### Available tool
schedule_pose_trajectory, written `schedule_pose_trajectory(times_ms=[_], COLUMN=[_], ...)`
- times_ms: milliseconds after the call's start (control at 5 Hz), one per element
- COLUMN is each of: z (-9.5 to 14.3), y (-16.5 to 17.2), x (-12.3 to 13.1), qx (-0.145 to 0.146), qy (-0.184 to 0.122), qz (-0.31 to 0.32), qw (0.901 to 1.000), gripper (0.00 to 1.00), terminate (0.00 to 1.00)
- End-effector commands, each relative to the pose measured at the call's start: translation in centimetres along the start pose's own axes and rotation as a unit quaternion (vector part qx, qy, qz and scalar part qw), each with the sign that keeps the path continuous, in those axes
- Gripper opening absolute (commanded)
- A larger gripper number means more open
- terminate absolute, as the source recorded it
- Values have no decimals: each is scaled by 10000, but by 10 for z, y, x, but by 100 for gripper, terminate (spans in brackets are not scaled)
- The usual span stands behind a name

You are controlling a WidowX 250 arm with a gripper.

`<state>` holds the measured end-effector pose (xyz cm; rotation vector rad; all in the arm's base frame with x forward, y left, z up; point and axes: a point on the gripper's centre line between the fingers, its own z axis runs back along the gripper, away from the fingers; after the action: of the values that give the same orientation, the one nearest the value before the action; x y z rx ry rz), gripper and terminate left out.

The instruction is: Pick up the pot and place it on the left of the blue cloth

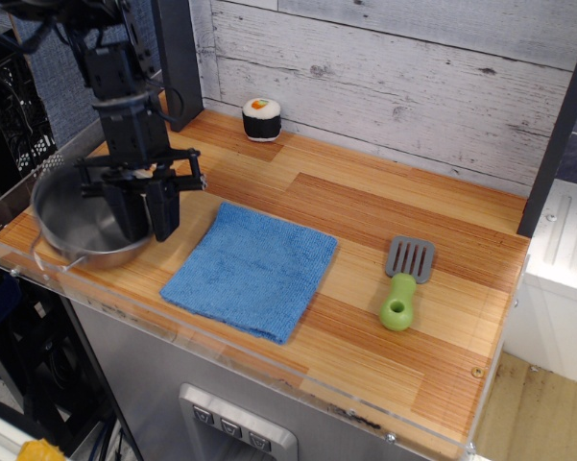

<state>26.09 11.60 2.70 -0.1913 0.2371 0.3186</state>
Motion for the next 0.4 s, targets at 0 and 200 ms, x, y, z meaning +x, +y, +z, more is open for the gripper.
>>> schedule_pose_trajectory(times_ms=[0,200], z=[93,121], y=[-11,-25], x=[-34,-52], qx=[457,623], qy=[-1527,-2125], qz=[-105,-406], qw=[9872,9743], gripper=[100,100], terminate=[0,0])
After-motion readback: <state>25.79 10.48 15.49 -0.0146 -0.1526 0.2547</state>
